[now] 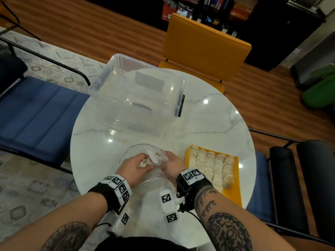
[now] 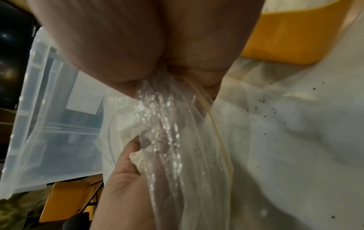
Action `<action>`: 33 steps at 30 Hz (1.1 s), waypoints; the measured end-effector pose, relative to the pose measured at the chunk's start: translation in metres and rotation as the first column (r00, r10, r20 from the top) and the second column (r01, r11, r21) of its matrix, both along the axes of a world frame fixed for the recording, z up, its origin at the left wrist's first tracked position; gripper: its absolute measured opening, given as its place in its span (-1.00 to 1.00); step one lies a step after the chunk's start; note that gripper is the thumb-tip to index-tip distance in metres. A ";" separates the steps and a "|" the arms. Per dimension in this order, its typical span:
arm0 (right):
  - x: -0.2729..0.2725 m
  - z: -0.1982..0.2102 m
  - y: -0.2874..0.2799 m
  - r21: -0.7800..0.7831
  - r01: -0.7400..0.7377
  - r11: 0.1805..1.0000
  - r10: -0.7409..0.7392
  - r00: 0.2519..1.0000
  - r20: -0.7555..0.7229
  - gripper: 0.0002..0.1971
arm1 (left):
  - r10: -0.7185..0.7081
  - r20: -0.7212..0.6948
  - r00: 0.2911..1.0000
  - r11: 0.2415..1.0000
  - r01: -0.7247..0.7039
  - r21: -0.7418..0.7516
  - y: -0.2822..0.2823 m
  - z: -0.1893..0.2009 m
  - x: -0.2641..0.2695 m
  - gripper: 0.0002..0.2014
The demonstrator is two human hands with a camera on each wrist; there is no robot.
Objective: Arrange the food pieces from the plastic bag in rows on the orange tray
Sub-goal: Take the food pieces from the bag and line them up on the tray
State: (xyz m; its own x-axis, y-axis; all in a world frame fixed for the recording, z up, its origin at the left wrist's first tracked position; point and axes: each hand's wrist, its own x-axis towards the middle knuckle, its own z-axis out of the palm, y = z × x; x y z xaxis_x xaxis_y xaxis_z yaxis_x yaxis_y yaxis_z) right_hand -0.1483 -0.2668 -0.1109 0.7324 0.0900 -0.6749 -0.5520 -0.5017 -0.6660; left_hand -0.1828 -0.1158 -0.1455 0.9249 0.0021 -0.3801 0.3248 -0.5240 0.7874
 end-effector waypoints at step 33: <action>-0.007 0.046 -0.019 -0.033 -0.140 0.990 0.139 0.879 0.455 -0.51 | 0.252 -0.293 0.922 0.734 -0.379 -0.563 -0.002 0.057 0.014 -0.82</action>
